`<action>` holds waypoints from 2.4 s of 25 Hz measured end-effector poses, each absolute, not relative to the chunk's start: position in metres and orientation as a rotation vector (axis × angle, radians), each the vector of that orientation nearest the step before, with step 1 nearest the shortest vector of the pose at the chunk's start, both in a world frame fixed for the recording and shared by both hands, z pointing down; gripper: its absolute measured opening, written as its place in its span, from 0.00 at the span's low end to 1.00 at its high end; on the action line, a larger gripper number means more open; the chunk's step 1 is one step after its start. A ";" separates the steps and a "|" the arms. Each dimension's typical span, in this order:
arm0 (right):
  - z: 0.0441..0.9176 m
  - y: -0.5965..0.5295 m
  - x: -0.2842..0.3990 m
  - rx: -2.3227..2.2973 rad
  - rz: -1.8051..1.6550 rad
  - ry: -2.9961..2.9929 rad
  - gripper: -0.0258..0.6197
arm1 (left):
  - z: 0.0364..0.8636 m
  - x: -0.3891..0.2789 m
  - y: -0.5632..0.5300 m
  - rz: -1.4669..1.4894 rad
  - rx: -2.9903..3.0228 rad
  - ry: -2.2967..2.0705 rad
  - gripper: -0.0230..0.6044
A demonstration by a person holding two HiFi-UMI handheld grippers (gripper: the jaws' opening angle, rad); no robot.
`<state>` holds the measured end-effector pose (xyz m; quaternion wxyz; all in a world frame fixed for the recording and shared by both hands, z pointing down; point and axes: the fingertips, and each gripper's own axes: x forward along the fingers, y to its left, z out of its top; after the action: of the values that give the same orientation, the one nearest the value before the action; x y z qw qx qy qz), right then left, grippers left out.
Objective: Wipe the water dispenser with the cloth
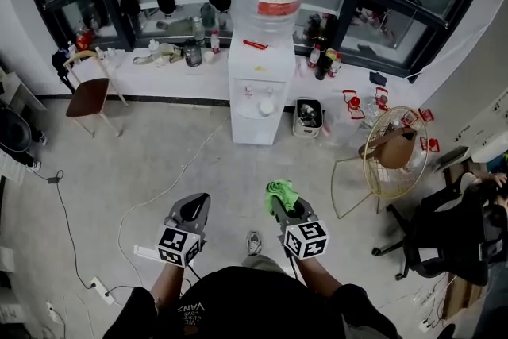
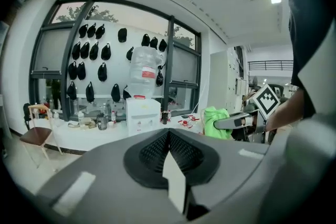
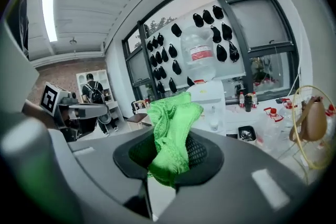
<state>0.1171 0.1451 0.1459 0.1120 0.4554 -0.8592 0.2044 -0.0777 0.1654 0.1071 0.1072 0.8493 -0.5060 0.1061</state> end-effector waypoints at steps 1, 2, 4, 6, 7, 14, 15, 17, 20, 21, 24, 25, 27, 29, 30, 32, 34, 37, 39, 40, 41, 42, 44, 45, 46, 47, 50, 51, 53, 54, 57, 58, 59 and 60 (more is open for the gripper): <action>0.147 0.132 0.119 1.315 0.599 -2.526 0.18 | 0.107 -0.075 0.152 0.312 2.491 -1.504 0.04; 0.149 0.119 0.120 1.294 0.601 -2.531 0.18 | 0.108 -0.071 0.140 0.315 2.482 -1.519 0.04; 0.153 0.097 0.123 1.253 0.601 -2.540 0.18 | 0.109 -0.064 0.120 0.316 2.462 -1.544 0.04; 0.160 0.076 0.124 1.213 0.595 -2.546 0.18 | 0.111 -0.056 0.105 0.290 2.432 -1.549 0.04; 0.164 0.067 0.124 1.195 0.594 -2.545 0.18 | 0.113 -0.051 0.101 0.272 2.413 -1.539 0.04; 0.197 0.024 0.111 1.158 0.657 -2.531 0.18 | 0.154 -0.053 0.076 0.334 2.360 -1.511 0.04; 0.202 0.018 0.109 1.162 0.666 -2.528 0.18 | 0.162 -0.053 0.071 0.339 2.356 -1.493 0.04; 0.210 0.003 0.104 1.175 0.675 -2.525 0.18 | 0.176 -0.055 0.057 0.348 2.361 -1.459 0.04; 0.226 -0.015 0.091 1.207 0.710 -2.513 0.18 | 0.195 -0.067 0.030 0.361 2.376 -1.425 0.04; 0.233 -0.018 0.085 1.215 0.726 -2.503 0.18 | 0.202 -0.073 0.021 0.362 2.373 -1.417 0.04; 0.256 -0.032 0.066 1.240 0.766 -2.463 0.18 | 0.230 -0.091 -0.002 0.352 2.326 -1.394 0.04; 0.263 -0.039 0.061 1.257 0.780 -2.450 0.18 | 0.241 -0.095 -0.008 0.351 2.311 -1.378 0.04; 0.275 -0.052 0.050 1.299 0.802 -2.427 0.18 | 0.261 -0.102 -0.019 0.367 2.298 -1.329 0.04; 0.284 -0.065 0.037 1.337 0.809 -2.407 0.18 | 0.276 -0.109 -0.033 0.397 2.301 -1.268 0.04; 0.288 -0.073 0.031 1.355 0.808 -2.397 0.18 | 0.281 -0.114 -0.042 0.406 2.311 -1.245 0.04; 0.296 -0.089 0.019 1.394 0.809 -2.380 0.18 | 0.289 -0.126 -0.065 0.404 2.349 -1.222 0.04; 0.308 -0.104 0.007 1.427 0.809 -2.370 0.18 | 0.300 -0.140 -0.087 0.397 2.381 -1.216 0.04; 0.336 -0.120 -0.005 1.452 0.792 -2.368 0.18 | 0.325 -0.154 -0.113 0.400 2.411 -1.212 0.04; 0.359 -0.130 -0.009 1.449 0.776 -2.373 0.18 | 0.342 -0.156 -0.129 0.409 2.428 -1.211 0.04; 0.373 -0.136 -0.011 1.443 0.765 -2.376 0.18 | 0.351 -0.155 -0.138 0.409 2.436 -1.214 0.04; 0.386 -0.142 -0.013 1.437 0.752 -2.380 0.18 | 0.362 -0.155 -0.147 0.404 2.448 -1.220 0.04; 0.400 -0.149 -0.016 1.430 0.736 -2.385 0.18 | 0.373 -0.155 -0.154 0.393 2.458 -1.230 0.04; 0.427 -0.161 -0.020 1.414 0.701 -2.398 0.18 | 0.397 -0.155 -0.165 0.354 2.468 -1.261 0.04; 0.441 -0.167 -0.022 1.403 0.683 -2.405 0.18 | 0.409 -0.154 -0.169 0.326 2.469 -1.281 0.04; 0.456 -0.172 -0.023 1.391 0.666 -2.412 0.18 | 0.420 -0.153 -0.171 0.295 2.468 -1.301 0.04; 0.471 -0.178 -0.023 1.381 0.649 -2.418 0.18 | 0.432 -0.151 -0.173 0.264 2.465 -1.320 0.04; 0.513 -0.200 -0.022 1.367 0.581 -2.439 0.18 | 0.467 -0.146 -0.175 0.195 2.455 -1.359 0.04; 0.525 -0.207 -0.020 1.369 0.555 -2.445 0.18 | 0.478 -0.147 -0.175 0.179 2.450 -1.371 0.04; 0.548 -0.224 -0.019 1.379 0.506 -2.459 0.18 | 0.498 -0.151 -0.173 0.154 2.441 -1.388 0.04; 0.559 -0.233 -0.020 1.386 0.483 -2.467 0.18 | 0.507 -0.154 -0.173 0.150 2.443 -1.392 0.04; 0.590 -0.254 -0.030 1.388 0.406 -2.503 0.18 | 0.532 -0.163 -0.173 0.155 2.460 -1.401 0.04; 0.599 -0.259 -0.034 1.384 0.383 -2.518 0.18 | 0.538 -0.165 -0.174 0.148 2.464 -1.401 0.04; 0.608 -0.264 -0.038 1.381 0.362 -2.533 0.18 | 0.542 -0.166 -0.176 0.139 2.474 -1.397 0.04; 0.616 -0.270 -0.043 1.380 0.342 -2.548 0.18 | 0.544 -0.165 -0.177 0.133 2.490 -1.391 0.04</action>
<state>-0.0428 -0.2702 0.6160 0.1118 0.4699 -0.8678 0.1165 -0.1650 -0.1773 0.5445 0.1427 0.8632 -0.4821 0.0462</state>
